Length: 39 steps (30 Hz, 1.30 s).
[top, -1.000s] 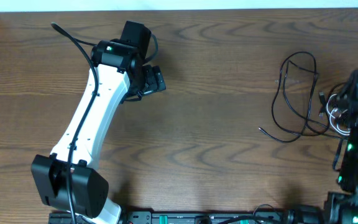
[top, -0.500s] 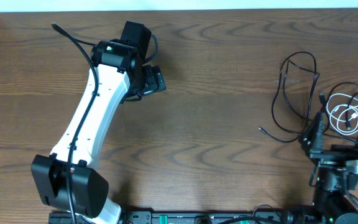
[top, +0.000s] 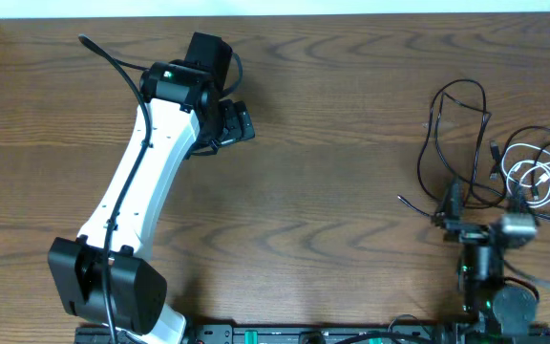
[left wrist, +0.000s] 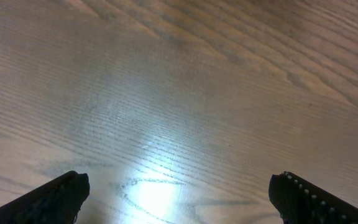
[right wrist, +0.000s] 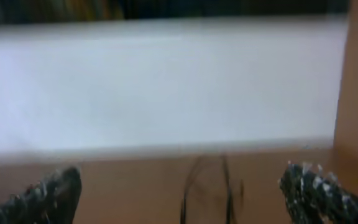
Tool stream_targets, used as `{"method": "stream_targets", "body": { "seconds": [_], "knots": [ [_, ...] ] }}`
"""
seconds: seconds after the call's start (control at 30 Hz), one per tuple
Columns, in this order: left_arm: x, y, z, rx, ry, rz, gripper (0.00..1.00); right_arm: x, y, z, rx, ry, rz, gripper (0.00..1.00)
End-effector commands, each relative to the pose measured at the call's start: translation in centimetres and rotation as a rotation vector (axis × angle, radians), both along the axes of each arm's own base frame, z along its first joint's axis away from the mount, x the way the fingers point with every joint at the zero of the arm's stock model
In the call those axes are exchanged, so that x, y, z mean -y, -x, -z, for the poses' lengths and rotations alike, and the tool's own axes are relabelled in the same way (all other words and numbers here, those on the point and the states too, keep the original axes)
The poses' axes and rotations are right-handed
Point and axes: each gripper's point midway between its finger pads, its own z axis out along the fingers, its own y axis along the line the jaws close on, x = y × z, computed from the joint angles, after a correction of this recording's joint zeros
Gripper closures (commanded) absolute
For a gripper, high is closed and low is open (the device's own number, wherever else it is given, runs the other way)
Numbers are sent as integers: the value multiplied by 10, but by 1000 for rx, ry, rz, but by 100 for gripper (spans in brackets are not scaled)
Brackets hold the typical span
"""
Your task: Untangle cables
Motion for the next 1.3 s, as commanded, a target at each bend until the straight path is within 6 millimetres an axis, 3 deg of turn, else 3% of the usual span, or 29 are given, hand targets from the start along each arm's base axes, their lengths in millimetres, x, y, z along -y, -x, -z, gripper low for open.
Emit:
{"method": "stream_targets", "body": {
  "seconds": [0.0, 0.03, 1.1, 1.2, 1.27],
  "knots": [
    [-5, -1, -5, 16, -15, 1, 2, -1, -4, 45, -182, 6, 2, 1],
    [-5, -1, -5, 16, -15, 1, 2, -2, -3, 64, -260, 8, -1, 1],
    [-5, -2, -5, 17, -18, -1, 2, -1, -3, 63, -255, 15, 2, 1],
    [-5, 2, -19, 57, -7, 2, 2, -1, -3, 63, -255, 15, 2, 1],
    [-15, 4, -37, 118, -57, 39, 2, -1, -3, 63, -255, 15, 2, 1]
  ]
}}
